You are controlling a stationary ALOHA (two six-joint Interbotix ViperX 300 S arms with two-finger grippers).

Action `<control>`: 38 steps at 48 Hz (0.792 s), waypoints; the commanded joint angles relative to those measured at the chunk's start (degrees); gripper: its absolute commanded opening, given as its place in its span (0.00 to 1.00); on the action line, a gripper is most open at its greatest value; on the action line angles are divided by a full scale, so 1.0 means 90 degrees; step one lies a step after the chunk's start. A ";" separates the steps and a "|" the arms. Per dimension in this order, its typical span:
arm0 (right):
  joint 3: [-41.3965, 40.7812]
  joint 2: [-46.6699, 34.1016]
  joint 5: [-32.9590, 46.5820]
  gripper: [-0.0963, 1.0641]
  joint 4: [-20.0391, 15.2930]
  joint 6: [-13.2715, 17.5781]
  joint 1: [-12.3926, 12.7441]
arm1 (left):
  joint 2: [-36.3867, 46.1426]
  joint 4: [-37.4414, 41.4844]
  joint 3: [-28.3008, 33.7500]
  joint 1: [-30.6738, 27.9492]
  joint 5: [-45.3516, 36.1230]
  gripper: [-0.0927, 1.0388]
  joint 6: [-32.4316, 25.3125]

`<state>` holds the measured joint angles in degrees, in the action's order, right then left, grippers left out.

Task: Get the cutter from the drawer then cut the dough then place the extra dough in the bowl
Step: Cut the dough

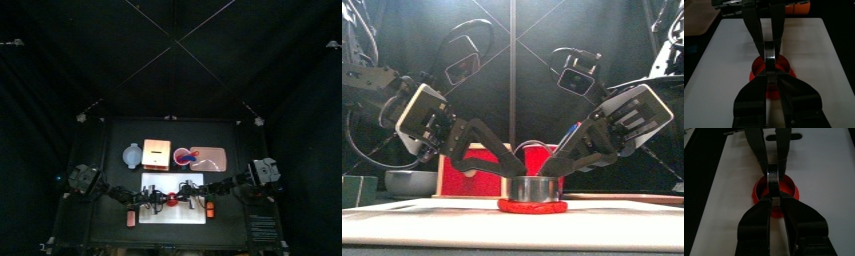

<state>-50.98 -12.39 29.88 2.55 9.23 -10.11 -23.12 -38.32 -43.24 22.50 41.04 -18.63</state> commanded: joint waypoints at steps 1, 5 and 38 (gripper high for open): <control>0.0000 -0.0332 -0.0127 0.51 -0.0010 0.0010 -0.0078 | -0.0283 -0.0010 -0.0049 0.0000 -0.0420 0.53 -0.0039; 0.0010 -0.0215 -0.0156 0.51 0.0010 0.0010 -0.0068 | -0.0176 0.0000 -0.0088 -0.0049 -0.0439 0.53 -0.0059; 0.0596 0.0449 -0.0889 0.52 -0.0107 -0.0215 -0.0098 | 0.0879 0.0645 -0.0039 -0.0518 -0.0264 0.72 -0.0674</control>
<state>-46.58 -9.67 22.59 1.85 7.29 -10.46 -16.44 -34.01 -45.00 18.19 38.32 -24.61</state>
